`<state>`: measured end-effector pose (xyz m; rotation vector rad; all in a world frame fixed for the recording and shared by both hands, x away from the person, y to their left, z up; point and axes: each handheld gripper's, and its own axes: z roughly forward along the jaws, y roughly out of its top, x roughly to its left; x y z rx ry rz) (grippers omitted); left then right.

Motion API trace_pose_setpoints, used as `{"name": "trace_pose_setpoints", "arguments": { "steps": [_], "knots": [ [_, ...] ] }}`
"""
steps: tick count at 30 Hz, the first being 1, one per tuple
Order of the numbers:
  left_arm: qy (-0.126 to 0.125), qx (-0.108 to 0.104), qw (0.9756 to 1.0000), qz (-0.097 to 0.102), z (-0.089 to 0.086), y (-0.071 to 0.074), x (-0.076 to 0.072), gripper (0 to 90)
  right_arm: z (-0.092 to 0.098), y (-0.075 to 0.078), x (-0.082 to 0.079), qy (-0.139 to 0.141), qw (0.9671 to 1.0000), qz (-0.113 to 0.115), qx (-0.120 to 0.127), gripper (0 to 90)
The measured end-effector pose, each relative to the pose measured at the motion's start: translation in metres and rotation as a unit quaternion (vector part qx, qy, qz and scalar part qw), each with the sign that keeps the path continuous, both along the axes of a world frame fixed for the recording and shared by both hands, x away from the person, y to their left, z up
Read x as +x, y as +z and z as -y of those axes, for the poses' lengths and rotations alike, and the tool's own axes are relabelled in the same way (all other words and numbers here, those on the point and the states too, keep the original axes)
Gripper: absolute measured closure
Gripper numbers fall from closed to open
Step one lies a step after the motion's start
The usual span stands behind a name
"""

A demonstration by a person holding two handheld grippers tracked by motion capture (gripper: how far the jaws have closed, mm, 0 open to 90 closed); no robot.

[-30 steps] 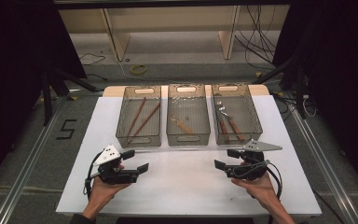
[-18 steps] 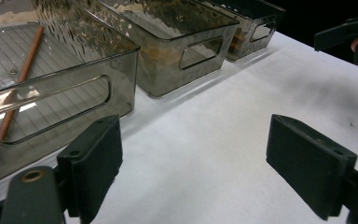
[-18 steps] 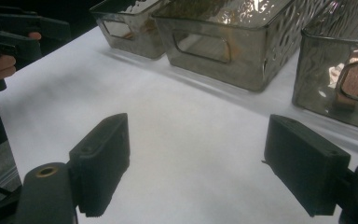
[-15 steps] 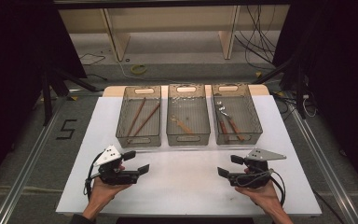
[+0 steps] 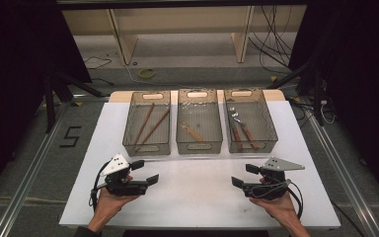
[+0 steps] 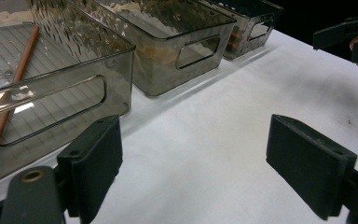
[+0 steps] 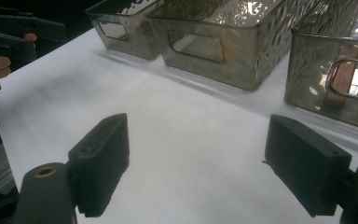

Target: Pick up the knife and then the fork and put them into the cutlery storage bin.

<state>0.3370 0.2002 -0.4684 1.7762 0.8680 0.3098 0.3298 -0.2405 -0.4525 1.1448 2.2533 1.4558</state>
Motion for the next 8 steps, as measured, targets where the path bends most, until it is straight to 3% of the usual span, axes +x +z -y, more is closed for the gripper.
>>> {"name": "trace_pose_setpoints", "arguments": {
  "steps": [8],
  "knots": [
    [0.0, 0.001, 1.0, 0.001, -0.0003, 0.0, 0.0002, 17.7, 0.0001, 0.0001, 0.0001, -0.001, 1.0, 0.004, -0.002, 22.2]
  ]
}}
